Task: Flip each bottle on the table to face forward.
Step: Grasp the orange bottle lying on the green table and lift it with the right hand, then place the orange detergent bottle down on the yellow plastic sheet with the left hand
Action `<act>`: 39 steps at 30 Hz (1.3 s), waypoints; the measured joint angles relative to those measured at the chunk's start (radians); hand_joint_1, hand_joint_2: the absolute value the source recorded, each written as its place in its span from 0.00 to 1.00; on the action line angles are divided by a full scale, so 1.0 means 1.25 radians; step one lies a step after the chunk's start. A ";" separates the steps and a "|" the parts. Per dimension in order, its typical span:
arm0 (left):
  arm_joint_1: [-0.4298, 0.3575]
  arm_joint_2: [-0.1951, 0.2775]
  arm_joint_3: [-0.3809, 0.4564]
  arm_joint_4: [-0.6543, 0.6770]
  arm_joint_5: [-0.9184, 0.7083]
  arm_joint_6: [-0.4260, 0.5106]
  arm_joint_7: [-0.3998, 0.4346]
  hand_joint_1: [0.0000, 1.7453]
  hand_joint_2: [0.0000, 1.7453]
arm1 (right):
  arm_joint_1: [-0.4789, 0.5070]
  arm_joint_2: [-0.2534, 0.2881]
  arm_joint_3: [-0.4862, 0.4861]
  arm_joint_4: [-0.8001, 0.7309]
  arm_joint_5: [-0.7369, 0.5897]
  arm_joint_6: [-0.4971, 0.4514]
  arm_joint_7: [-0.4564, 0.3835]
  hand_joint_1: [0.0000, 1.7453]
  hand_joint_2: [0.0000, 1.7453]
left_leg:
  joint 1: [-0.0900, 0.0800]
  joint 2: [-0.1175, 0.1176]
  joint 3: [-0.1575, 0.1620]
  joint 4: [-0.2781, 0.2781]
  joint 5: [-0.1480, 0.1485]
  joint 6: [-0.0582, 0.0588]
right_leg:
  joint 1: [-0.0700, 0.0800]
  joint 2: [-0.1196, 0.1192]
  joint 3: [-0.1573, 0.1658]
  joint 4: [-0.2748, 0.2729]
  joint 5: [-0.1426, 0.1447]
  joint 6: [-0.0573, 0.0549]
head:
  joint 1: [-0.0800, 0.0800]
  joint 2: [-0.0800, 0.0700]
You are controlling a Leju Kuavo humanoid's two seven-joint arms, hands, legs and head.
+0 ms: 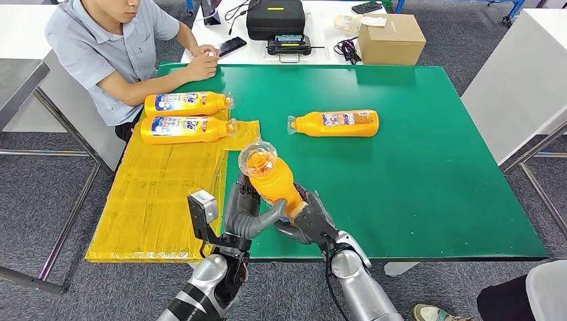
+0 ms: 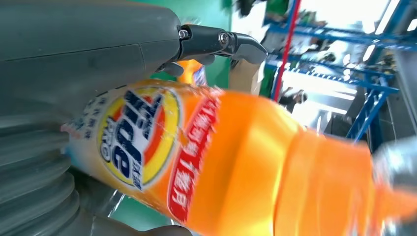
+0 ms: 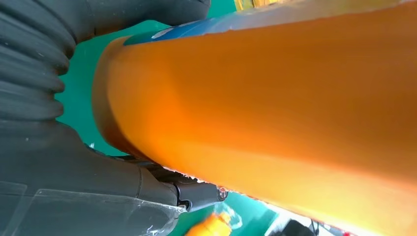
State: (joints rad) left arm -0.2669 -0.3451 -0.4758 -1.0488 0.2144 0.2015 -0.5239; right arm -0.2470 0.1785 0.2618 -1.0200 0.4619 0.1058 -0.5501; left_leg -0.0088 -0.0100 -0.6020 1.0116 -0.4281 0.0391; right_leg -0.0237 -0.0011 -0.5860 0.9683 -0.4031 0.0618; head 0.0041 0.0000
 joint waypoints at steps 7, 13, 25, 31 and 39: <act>0.000 0.000 -0.004 -0.004 -0.088 0.063 -0.019 0.00 1.00 | -0.001 0.000 0.006 0.009 -0.003 -0.002 0.023 1.00 1.00 | 0.000 0.000 0.000 0.000 0.000 0.000 | 0.000 0.000 0.000 0.000 0.000 0.000 | 0.000 0.000; 0.001 0.000 -0.003 -0.023 -0.245 0.133 -0.013 0.00 1.00 | 0.001 -0.002 0.016 0.008 0.022 -0.028 0.076 1.00 1.00 | 0.000 0.000 0.000 0.000 0.000 0.000 | 0.000 0.000 0.000 0.000 0.000 0.000 | 0.000 0.000; 0.004 0.000 0.006 -0.032 -0.295 0.115 0.045 1.00 1.00 | 0.014 -0.011 0.033 -0.017 0.092 -0.073 0.116 1.00 1.00 | 0.000 0.000 0.000 0.000 0.000 0.000 | 0.000 0.000 0.000 0.000 0.000 0.000 | 0.000 0.000; -0.011 -0.001 0.014 -0.001 -0.231 0.050 0.117 0.25 1.00 | 0.029 -0.018 0.032 -0.028 0.111 -0.075 0.117 1.00 1.00 | 0.000 0.000 0.000 0.000 0.000 0.000 | 0.000 0.000 0.000 0.000 0.000 0.000 | 0.000 0.000; -0.042 -0.009 0.016 0.070 -0.132 0.026 0.143 0.58 1.00 | 0.033 -0.024 0.031 -0.032 0.111 -0.065 0.109 1.00 1.00 | 0.000 0.000 -0.001 0.000 0.000 0.000 | 0.000 0.000 0.000 0.000 0.000 0.000 | 0.000 0.000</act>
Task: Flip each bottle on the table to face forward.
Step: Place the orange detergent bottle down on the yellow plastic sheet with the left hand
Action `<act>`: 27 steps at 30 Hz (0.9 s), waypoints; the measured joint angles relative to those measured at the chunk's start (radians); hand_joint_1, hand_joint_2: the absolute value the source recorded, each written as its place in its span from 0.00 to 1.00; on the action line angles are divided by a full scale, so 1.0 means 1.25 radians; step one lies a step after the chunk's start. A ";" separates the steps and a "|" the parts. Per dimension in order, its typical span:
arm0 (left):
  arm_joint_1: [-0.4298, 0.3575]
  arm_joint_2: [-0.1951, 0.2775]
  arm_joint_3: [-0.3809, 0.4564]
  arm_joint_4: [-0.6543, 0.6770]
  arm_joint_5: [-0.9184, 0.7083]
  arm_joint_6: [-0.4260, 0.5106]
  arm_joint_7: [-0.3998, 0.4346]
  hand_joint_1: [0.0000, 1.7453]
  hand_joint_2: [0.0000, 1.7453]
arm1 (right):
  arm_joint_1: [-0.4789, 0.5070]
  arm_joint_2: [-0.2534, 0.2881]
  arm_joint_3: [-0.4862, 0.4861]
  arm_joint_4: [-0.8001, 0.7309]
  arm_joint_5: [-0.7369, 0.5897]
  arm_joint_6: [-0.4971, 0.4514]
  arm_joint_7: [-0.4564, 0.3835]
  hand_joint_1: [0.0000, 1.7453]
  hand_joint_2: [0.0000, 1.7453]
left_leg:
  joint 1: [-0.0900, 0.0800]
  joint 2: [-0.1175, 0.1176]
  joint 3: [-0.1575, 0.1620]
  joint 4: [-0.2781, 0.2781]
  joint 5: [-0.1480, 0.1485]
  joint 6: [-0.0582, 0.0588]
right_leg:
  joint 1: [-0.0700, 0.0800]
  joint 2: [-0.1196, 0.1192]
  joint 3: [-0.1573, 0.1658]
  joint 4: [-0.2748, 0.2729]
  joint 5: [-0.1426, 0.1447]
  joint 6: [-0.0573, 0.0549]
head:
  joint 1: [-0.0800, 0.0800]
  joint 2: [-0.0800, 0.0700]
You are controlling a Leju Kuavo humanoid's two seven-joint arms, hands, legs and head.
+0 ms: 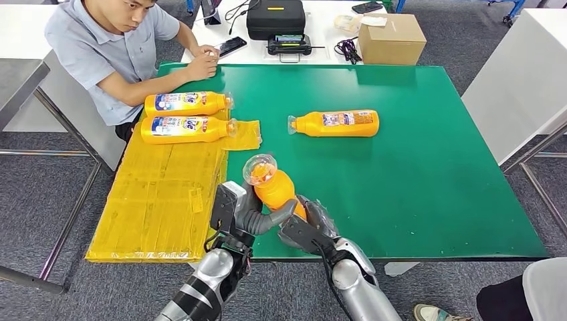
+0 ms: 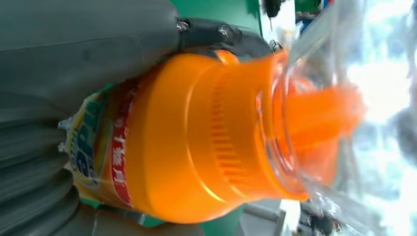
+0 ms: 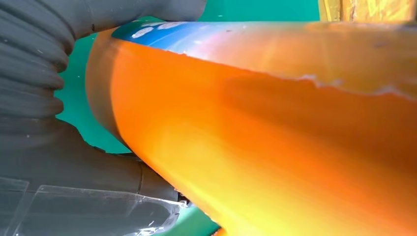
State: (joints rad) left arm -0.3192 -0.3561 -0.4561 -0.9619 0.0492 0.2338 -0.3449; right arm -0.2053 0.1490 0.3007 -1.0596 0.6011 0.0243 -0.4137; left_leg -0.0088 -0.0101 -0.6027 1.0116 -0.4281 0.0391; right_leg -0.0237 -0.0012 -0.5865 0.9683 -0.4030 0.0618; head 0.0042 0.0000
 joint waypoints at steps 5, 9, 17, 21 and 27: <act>-0.012 -0.004 -0.003 0.023 0.022 -0.004 -0.013 1.00 1.00 | 0.000 -0.001 0.001 -0.001 -0.006 0.003 -0.006 1.00 1.00 | 0.000 0.000 0.000 0.000 0.000 0.000 | 0.000 0.000 0.000 0.000 0.000 0.000 | 0.000 0.000; -0.019 -0.005 -0.007 0.031 0.020 -0.005 -0.016 1.00 1.00 | 0.000 -0.003 0.001 -0.003 -0.015 0.005 -0.010 1.00 1.00 | 0.000 0.000 0.000 0.000 0.000 0.000 | 0.000 0.000 0.000 0.000 0.000 0.000 | 0.000 0.000; -0.025 -0.007 -0.008 0.034 -0.023 0.011 -0.022 1.00 1.00 | 0.000 -0.009 0.001 -0.004 -0.034 0.006 -0.016 1.00 1.00 | 0.000 0.000 0.000 0.000 0.000 0.000 | 0.000 0.000 0.000 0.000 0.000 0.000 | 0.000 0.000; -0.025 -0.009 -0.008 0.034 -0.025 0.012 -0.022 1.00 1.00 | 0.000 -0.010 0.001 -0.004 -0.036 0.006 -0.017 0.62 1.00 | 0.000 0.000 0.000 0.000 0.000 0.000 | 0.000 0.000 0.000 0.000 0.000 0.000 | 0.000 0.000; -0.024 -0.010 -0.003 0.031 -0.040 0.015 -0.021 1.00 1.00 | 0.003 -0.010 0.000 -0.009 -0.037 0.004 -0.018 0.00 1.00 | 0.000 0.000 0.000 0.000 0.000 0.000 | 0.000 0.000 0.000 0.000 0.000 0.000 | 0.000 0.000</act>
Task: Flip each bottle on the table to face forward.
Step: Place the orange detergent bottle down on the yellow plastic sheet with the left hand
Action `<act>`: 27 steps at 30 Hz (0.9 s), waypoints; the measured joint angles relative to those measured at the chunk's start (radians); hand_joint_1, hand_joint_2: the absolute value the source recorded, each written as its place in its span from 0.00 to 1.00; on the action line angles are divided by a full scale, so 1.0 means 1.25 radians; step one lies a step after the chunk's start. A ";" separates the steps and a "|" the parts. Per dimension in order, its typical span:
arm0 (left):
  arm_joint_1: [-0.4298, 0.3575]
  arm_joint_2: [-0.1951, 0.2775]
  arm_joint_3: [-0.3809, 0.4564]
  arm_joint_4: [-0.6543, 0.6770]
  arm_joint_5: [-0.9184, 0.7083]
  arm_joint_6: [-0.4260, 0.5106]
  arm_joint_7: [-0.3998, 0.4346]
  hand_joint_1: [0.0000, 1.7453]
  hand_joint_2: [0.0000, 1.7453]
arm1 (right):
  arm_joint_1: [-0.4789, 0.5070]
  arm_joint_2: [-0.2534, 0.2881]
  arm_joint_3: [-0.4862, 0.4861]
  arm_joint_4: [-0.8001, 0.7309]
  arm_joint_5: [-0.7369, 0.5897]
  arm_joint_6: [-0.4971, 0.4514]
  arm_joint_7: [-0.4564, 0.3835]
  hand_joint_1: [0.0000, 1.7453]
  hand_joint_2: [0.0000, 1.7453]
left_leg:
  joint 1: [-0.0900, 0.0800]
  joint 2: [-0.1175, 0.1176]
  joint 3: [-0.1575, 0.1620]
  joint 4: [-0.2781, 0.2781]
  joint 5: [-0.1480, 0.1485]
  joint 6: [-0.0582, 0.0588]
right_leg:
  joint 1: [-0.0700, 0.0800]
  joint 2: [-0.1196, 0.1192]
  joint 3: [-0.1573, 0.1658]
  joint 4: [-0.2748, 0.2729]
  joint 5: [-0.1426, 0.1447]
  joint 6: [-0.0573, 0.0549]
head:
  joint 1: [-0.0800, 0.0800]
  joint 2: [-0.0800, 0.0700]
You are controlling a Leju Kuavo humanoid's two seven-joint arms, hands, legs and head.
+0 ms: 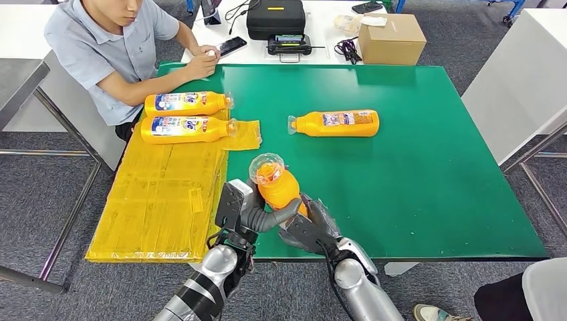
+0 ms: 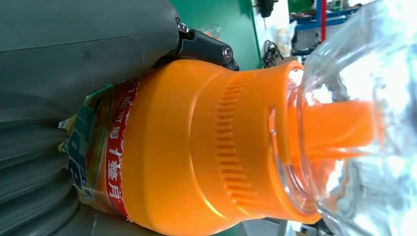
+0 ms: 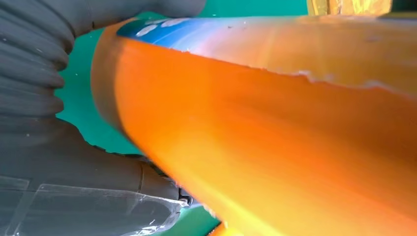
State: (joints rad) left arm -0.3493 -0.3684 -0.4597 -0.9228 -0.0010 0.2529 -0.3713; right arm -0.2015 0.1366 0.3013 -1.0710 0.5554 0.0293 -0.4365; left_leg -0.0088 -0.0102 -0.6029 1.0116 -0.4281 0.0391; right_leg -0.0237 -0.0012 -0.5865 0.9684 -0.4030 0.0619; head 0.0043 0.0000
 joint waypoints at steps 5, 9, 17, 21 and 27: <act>0.010 0.001 0.009 -0.015 -0.072 0.045 0.006 1.00 1.00 | 0.008 0.000 -0.004 -0.014 -0.004 -0.013 0.001 0.00 1.00 | 0.000 0.000 0.000 0.000 0.000 0.000 | 0.000 0.000 0.000 0.000 0.000 0.000 | 0.000 0.000; 0.031 0.010 0.016 -0.049 -0.151 0.073 0.032 1.00 1.00 | 0.023 -0.002 -0.017 -0.032 0.013 -0.038 0.005 0.00 1.00 | 0.000 0.000 0.000 0.000 0.000 0.000 | 0.000 0.000 0.000 0.000 0.000 0.000 | 0.000 0.000; 0.059 0.019 0.053 -0.108 -0.167 0.054 0.051 1.00 1.00 | 0.055 -0.007 -0.042 -0.057 0.039 -0.055 0.007 0.00 1.00 | 0.000 0.000 0.000 0.000 0.000 0.000 | 0.000 0.000 -0.001 0.000 0.000 0.000 | 0.000 0.000; 0.065 0.019 0.059 -0.117 -0.170 0.047 0.051 1.00 1.00 | 0.057 -0.007 -0.044 -0.061 0.042 -0.055 0.007 0.00 1.00 | 0.000 0.000 0.000 0.000 0.000 0.000 | 0.000 0.000 -0.001 0.000 0.000 0.000 | 0.000 0.000; 0.065 0.030 0.066 -0.127 -0.421 0.125 0.107 1.00 1.00 | 0.067 -0.007 -0.054 -0.076 0.052 -0.054 -0.007 0.00 1.00 | 0.000 0.000 0.000 0.000 0.000 0.000 | 0.000 0.000 -0.001 0.000 0.000 0.000 | 0.000 0.000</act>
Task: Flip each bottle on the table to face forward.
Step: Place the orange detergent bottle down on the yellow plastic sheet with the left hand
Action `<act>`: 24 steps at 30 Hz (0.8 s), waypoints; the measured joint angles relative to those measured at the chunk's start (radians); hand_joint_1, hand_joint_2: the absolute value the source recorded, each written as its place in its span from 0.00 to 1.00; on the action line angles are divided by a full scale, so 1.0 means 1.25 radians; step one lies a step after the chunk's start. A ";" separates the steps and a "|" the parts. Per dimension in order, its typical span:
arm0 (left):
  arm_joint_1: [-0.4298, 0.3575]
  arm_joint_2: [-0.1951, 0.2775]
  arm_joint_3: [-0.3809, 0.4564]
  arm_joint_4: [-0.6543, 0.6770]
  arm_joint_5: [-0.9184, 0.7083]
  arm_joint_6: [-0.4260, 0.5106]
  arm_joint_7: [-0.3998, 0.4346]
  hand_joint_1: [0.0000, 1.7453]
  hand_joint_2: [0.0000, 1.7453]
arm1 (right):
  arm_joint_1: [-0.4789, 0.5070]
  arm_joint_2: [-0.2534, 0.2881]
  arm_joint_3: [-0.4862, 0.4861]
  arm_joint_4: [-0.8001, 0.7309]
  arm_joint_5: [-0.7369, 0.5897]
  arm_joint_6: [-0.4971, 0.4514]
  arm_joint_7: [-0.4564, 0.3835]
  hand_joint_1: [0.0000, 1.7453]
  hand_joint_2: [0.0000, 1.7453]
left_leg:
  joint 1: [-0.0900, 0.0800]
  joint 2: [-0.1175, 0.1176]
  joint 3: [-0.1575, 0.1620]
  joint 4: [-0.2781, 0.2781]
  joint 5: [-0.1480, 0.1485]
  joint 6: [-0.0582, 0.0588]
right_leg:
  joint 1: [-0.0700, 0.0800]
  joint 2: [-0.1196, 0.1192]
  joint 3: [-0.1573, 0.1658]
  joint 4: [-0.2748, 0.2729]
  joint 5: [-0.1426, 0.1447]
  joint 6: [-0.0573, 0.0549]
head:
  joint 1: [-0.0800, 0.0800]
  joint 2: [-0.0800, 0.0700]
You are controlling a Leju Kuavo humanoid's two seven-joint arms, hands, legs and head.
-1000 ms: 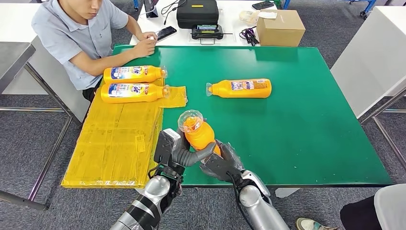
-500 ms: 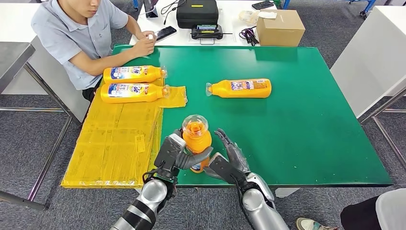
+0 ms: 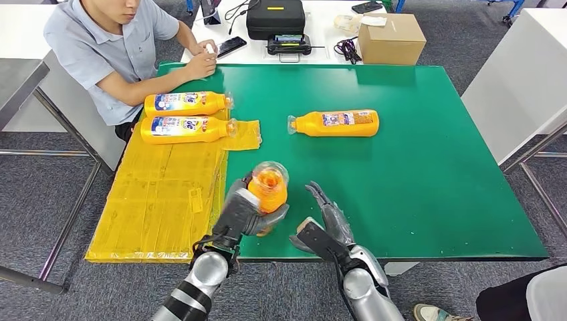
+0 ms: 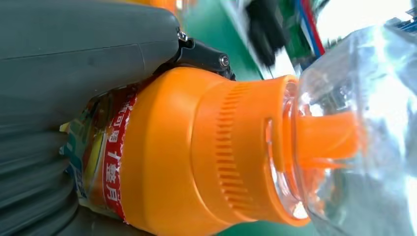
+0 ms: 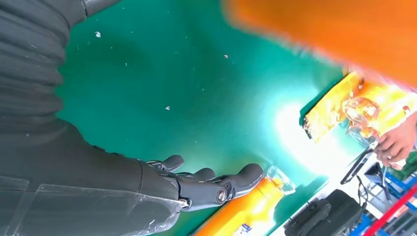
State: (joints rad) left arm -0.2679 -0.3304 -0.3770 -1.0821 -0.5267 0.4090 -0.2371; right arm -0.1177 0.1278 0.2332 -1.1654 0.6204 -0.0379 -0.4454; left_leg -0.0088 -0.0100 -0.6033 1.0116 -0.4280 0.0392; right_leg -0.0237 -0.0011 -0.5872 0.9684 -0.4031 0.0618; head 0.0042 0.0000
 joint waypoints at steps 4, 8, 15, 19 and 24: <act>-0.001 0.016 0.025 -0.024 -0.367 0.054 0.098 1.00 1.00 | 0.008 -0.001 -0.014 -0.017 -0.004 0.008 -0.007 0.00 1.00 | 0.000 0.000 0.000 0.000 0.000 0.000 | 0.000 0.000 0.000 0.000 0.000 0.000 | 0.000 0.000; -0.002 0.027 0.053 -0.048 -0.600 0.017 0.171 1.00 1.00 | 0.015 -0.004 -0.047 -0.034 -0.023 0.009 -0.012 0.00 1.00 | 0.000 0.000 0.000 0.000 0.000 0.000 | 0.000 0.000 0.000 0.000 0.000 0.000 | 0.000 0.000; -0.029 0.045 0.060 -0.041 -0.756 -0.008 0.227 1.00 1.00 | 0.015 -0.008 -0.104 -0.047 -0.039 0.023 -0.023 0.00 1.00 | 0.000 0.000 0.000 0.000 0.000 0.000 | 0.000 0.000 0.000 0.000 0.000 0.000 | 0.000 0.000; -0.055 0.051 0.065 -0.011 -0.747 -0.038 0.230 1.00 1.00 | 0.015 -0.008 -0.119 -0.048 -0.042 0.029 -0.026 0.00 1.00 | 0.000 0.000 0.000 0.000 0.000 0.000 | 0.000 0.000 0.000 0.000 0.000 0.000 | 0.000 0.000; -0.097 0.057 0.088 0.077 -0.730 -0.022 0.220 1.00 1.00 | 0.012 -0.007 -0.134 -0.043 -0.044 0.037 -0.033 0.00 1.00 | 0.000 0.000 0.000 0.000 0.000 0.000 | 0.000 0.000 0.000 0.000 0.000 0.000 | 0.000 0.000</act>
State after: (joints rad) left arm -0.3887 -0.2591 -0.2670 -0.9856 -1.4396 0.3810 0.0380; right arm -0.1030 0.1188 0.0655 -1.2187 0.5657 0.0078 -0.4872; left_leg -0.0087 -0.0099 -0.6034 1.0116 -0.4278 0.0392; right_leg -0.0237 -0.0011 -0.5875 0.9686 -0.4029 0.0619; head 0.0042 0.0000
